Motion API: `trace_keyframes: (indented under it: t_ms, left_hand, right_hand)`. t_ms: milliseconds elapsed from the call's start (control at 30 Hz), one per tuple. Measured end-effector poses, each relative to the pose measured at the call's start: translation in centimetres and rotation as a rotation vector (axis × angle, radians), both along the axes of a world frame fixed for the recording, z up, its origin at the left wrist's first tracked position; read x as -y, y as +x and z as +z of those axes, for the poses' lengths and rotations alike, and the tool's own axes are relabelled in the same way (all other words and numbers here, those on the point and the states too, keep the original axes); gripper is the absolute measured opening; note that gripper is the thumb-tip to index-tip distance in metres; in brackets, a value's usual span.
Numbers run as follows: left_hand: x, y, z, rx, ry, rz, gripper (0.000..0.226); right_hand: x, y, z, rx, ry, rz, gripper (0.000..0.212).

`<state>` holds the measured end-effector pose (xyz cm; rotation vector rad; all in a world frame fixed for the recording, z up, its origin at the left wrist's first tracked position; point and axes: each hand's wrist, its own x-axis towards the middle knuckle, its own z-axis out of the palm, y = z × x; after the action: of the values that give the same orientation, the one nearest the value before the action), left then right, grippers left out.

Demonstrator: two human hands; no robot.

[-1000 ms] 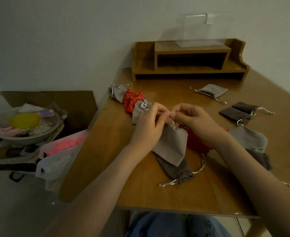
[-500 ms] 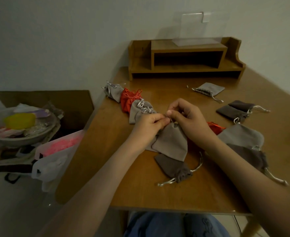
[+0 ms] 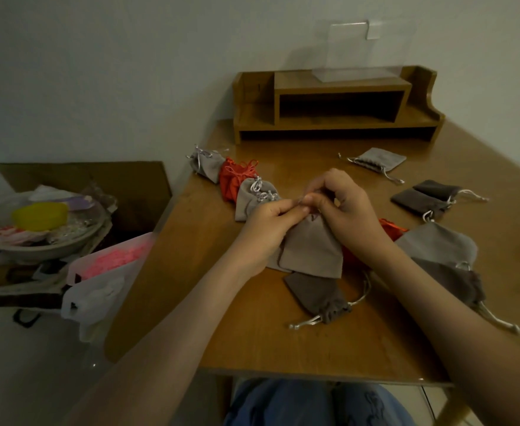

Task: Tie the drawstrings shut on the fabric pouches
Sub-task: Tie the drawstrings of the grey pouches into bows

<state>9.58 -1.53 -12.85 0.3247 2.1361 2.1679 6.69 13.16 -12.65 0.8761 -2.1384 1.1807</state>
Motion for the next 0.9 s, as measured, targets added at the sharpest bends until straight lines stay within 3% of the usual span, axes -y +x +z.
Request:
trace_keyframes:
  t_ms: [200,333,500,700,900]
  left_hand:
    - [0.10,-0.07,0.65,0.136,0.265,-0.096,0.014]
    - [0.32,-0.38,0.76,0.259,0.468,-0.148,0.027]
    - [0.75,-0.13,0.89,0.301,0.404,-0.191,0.024]
    - [0.32,0.36,0.94,0.204,0.274,-0.177,0.022]
    - [0.37,0.38,0.77,0.244,0.255,-0.198,0.015]
  right_hand:
    - [-0.33,0.08,0.19,0.093,-0.119,0.032,0.003]
    - [-0.51,0.13,0.34,0.088,-0.116,0.038,0.007]
    - [-0.62,0.12,0.30,0.015,-0.051,0.041,0.016]
    - [-0.58,0.41,0.38,0.093,-0.121,0.080,0.006]
    - [-0.27,0.52,0.49,0.085,-0.076,0.102,0.003]
